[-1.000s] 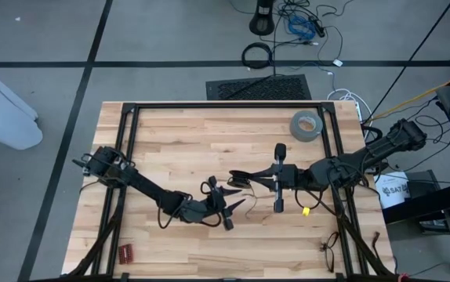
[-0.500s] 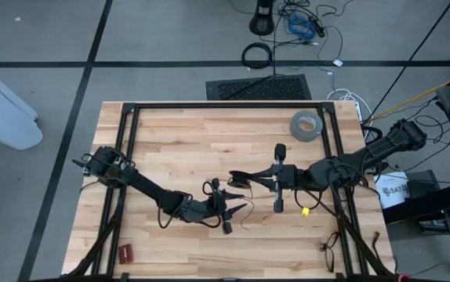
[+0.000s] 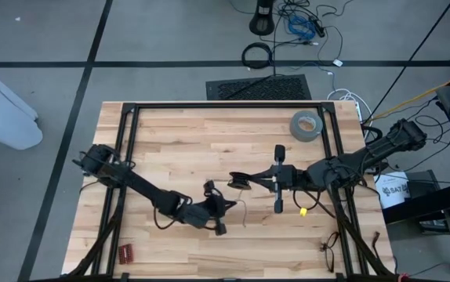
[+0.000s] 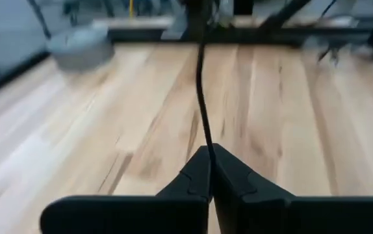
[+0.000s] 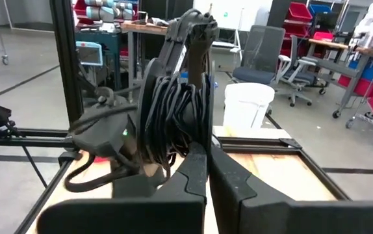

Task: Coil cords
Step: Coil the black wire onto the spool

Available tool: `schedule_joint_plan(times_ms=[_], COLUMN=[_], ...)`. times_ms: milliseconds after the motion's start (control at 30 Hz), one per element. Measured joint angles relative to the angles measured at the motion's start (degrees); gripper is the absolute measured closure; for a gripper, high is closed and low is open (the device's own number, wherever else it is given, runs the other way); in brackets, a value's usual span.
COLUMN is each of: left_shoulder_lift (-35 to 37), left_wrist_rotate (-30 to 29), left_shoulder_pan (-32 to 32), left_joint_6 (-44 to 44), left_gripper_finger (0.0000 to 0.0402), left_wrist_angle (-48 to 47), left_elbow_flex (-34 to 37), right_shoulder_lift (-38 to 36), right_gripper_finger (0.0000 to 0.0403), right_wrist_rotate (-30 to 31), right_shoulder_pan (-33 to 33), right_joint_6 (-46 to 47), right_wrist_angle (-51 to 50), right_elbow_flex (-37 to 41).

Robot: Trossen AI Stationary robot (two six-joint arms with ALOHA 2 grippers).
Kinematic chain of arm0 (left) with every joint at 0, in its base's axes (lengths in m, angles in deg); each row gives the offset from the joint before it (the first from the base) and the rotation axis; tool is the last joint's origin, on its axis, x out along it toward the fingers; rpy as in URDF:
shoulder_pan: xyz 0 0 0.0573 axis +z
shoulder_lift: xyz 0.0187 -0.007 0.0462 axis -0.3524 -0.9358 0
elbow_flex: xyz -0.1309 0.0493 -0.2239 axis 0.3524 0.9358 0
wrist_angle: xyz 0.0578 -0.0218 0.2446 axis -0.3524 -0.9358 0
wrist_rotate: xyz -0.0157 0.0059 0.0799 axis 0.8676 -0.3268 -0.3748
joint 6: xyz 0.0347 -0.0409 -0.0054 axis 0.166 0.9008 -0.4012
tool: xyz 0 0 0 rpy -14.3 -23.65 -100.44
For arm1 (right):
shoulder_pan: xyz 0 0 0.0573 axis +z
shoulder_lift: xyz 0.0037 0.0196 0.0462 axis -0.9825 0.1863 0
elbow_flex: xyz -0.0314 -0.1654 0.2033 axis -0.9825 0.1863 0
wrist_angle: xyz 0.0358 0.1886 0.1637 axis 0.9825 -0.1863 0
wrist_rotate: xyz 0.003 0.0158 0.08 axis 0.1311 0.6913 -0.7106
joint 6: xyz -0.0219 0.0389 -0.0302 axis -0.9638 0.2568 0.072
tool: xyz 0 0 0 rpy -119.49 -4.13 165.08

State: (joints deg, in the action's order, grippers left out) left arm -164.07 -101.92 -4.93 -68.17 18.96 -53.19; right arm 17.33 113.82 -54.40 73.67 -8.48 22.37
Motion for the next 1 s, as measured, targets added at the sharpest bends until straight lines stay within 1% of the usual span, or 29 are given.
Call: schedule_joint_plan(times_ms=[133,200,333,467,633,733,833,1000], left_shoulder_lift=[3.1,4.4,7.5,10.9,14.5,16.3,17.5,20.0], left_wrist_rotate=[-0.3,-0.6,-4.8,-8.3,-9.2,-10.8,-12.1,-12.4], left_shoulder_pan=[-0.7,-1.4,-3.1,-4.5,-6.5,-7.2,-7.6,-7.6], left_joint_6=[6.4,8.3,11.6,11.7,11.2,11.6,11.7,11.8], left_gripper_finger=[0.0395,0.0397,0.0398,0.0398,0.0399,0.0399,0.0399,0.04], left_wrist_angle=[-11.5,-14.8,-21.1,-23.4,-25.8,-28.7,-31.8,-36.4], left_elbow_flex=[0.0,0.0,0.0,0.0,0.0,0.0,0.0,0.0], right_shoulder_lift=[0.0,0.0,0.0,0.0,-0.3,-0.7,-0.7,-0.7], right_gripper_finger=[0.0403,0.0403,0.0403,0.0403,0.0403,0.0403,0.0403,0.0403], right_wrist_rotate=[-1.7,-3.2,-4.6,-4.6,-4.6,-6.0,-6.3,-7.6], right_shoulder_pan=[0.0,0.0,-0.1,-0.1,-0.2,-0.2,-0.2,-0.1], right_joint_6=[0.6,1.4,3.0,3.6,3.6,3.6,4.2,4.9], right_wrist_angle=[-0.4,-0.4,-2.0,-3.0,-3.2,-3.4,-4.7,-5.5], right_elbow_flex=[0.0,0.0,0.0,0.0,0.0,0.0,0.0,0.0])
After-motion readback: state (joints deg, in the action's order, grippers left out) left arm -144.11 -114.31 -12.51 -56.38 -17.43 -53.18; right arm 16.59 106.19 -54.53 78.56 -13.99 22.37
